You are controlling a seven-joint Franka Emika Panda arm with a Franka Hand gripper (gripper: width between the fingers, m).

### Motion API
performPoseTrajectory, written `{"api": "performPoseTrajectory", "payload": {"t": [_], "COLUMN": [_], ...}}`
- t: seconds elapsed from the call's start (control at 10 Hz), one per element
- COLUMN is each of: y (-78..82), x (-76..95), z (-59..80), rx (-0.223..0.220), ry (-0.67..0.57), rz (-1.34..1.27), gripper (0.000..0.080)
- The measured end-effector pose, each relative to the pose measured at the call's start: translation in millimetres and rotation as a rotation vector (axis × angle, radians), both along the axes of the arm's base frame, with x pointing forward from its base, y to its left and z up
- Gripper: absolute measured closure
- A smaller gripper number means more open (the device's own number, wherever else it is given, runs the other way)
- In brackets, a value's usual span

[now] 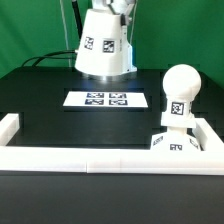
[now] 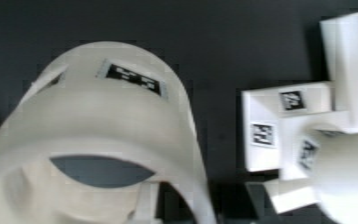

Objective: Assemble lamp

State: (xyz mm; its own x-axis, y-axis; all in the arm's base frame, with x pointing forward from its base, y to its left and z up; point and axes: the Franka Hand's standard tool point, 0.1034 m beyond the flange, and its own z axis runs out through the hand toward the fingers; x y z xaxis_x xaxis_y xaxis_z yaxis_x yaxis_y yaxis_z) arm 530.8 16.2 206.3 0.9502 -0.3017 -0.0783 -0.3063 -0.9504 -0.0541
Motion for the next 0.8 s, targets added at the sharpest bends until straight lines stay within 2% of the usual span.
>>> {"api": "performPoseTrajectory", "payload": {"t": [0.4,0.6,0.8], "y": [50.3,61.1,68.3], "x": [33.7,50.9,62.7], "z": [24.7,36.3,38.0], "rx": [-0.008,-0.010,-0.013], "ry": [0.011,0.006,-0.009], "rz": [-0.066,-0.068,-0.072], "gripper": [0.0752,0.0752,0.0752]}}
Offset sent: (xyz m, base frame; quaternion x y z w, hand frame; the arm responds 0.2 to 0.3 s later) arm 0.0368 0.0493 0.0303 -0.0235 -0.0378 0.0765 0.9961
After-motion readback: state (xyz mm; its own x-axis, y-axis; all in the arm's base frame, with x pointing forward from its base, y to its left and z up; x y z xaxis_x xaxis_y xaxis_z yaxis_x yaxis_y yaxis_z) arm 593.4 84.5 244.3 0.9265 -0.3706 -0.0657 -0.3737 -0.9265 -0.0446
